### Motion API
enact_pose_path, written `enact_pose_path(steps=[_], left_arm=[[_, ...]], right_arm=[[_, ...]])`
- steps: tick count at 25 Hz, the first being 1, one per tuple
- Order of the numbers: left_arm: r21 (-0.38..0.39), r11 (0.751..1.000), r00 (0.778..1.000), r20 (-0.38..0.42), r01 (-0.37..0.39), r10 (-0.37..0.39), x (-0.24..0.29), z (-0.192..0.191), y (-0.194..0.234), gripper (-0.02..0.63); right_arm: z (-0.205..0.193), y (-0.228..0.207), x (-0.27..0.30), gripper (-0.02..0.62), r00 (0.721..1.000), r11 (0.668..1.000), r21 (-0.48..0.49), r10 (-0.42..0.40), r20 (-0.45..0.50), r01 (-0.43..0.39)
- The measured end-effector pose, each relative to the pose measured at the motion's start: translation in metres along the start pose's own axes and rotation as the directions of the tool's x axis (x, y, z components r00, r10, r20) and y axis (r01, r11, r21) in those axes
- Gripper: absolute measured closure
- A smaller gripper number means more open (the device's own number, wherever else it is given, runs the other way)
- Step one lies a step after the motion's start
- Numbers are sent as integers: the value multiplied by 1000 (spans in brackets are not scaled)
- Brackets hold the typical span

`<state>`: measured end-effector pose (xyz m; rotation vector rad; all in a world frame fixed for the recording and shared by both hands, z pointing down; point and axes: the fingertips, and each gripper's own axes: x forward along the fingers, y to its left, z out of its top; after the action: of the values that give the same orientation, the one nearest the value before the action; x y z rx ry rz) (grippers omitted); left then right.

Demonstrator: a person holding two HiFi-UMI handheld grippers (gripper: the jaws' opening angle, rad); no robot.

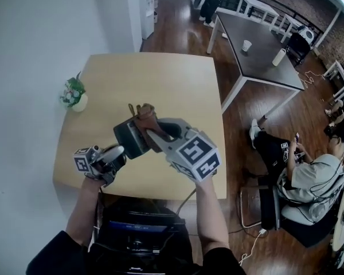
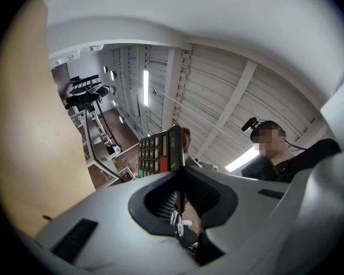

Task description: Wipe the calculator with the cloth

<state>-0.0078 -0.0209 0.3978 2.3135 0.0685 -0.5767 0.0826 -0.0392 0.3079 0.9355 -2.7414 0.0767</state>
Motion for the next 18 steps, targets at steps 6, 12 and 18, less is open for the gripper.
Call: enact_pose_path(steps=[6, 12, 18], left_arm=[[12, 1000, 1000, -27, 11, -11, 12, -11, -3, 560], [-14, 1000, 1000, 22, -13, 14, 1, 0, 3, 558], [-20, 998, 998, 28, -53, 53, -6, 0, 10, 558]], right_arm=[[7, -12, 44, 526, 997, 998, -24, 65, -38, -66], [-18, 34, 34, 526, 981, 979, -77, 183, -67, -188], [-71, 75, 2, 526, 922, 936, -136, 283, -263, -326]])
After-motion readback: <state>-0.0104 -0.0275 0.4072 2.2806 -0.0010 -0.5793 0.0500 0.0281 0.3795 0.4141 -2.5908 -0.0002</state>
